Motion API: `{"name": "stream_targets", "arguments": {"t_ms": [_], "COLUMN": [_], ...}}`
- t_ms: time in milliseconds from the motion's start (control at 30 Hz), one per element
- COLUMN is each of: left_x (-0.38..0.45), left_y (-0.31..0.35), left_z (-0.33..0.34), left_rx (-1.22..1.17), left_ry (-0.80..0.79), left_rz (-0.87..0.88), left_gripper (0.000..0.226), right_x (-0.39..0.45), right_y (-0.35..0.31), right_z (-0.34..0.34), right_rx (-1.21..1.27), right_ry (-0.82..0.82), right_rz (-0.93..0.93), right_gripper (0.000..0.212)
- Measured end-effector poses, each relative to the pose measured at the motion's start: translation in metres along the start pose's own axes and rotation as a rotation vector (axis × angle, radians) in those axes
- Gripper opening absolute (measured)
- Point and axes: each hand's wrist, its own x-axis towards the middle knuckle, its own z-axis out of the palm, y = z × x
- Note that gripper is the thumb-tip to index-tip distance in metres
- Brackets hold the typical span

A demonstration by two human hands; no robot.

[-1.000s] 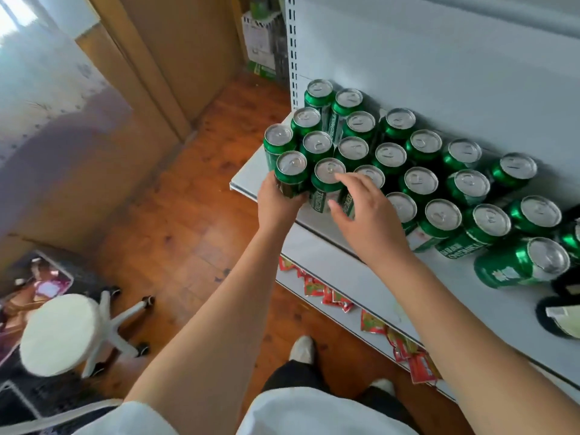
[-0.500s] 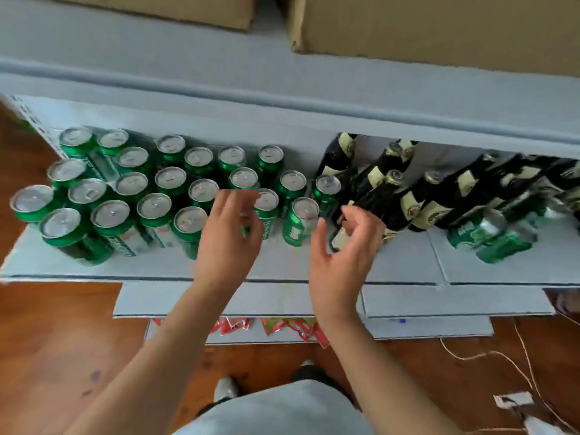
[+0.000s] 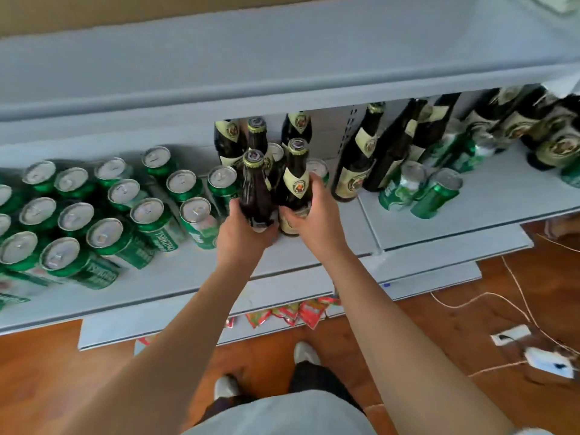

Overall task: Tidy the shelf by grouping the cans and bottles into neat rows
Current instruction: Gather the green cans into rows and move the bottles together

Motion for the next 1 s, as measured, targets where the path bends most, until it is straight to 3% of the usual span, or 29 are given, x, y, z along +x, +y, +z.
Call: {"name": "stream_targets", "arguments": {"t_ms": [200, 367, 600, 667, 733, 767, 833, 867, 1000], "left_x": [-0.021, -0.029, -0.028, -0.027, -0.025, -0.023, -0.020, -0.019, -0.018], "left_y": [0.016, 0.034, 0.033, 0.031, 0.026, 0.023, 0.017, 0.013, 0.004], "left_z": [0.023, 0.051, 0.050, 0.047, 0.044, 0.042, 0.038, 0.037, 0.034], "left_rx": [0.006, -0.033, -0.008, -0.012, -0.019, -0.018, -0.012, -0.012, -0.030], "left_ry": [0.004, -0.010, 0.076, 0.103, 0.123, 0.135, 0.149, 0.142, 0.100], "left_rz": [0.032, 0.075, 0.030, 0.004, -0.006, -0.007, -0.009, -0.012, -0.044], "left_gripper": [0.056, 0.070, 0.053, 0.048, 0.045, 0.045, 0.045, 0.046, 0.054], "right_x": [-0.009, 0.002, 0.028, 0.018, 0.000, -0.005, 0.004, 0.018, 0.066], "right_y": [0.030, 0.055, 0.076, 0.066, 0.045, 0.036, 0.023, 0.022, 0.028], "right_z": [-0.038, -0.086, -0.108, -0.108, -0.102, -0.094, -0.072, -0.060, -0.021], "right_rx": [-0.071, -0.069, -0.105, -0.141, -0.187, -0.200, -0.292, -0.380, -0.688], "right_ry": [0.007, 0.070, 0.103, 0.242, 0.461, 0.487, 0.329, 0.199, -0.253], "right_rz": [-0.038, -0.047, 0.003, 0.021, -0.165, -0.328, -0.551, -0.545, -0.239], "right_gripper": [0.070, 0.065, 0.075, 0.080, 0.056, 0.041, 0.032, 0.038, 0.081]}}
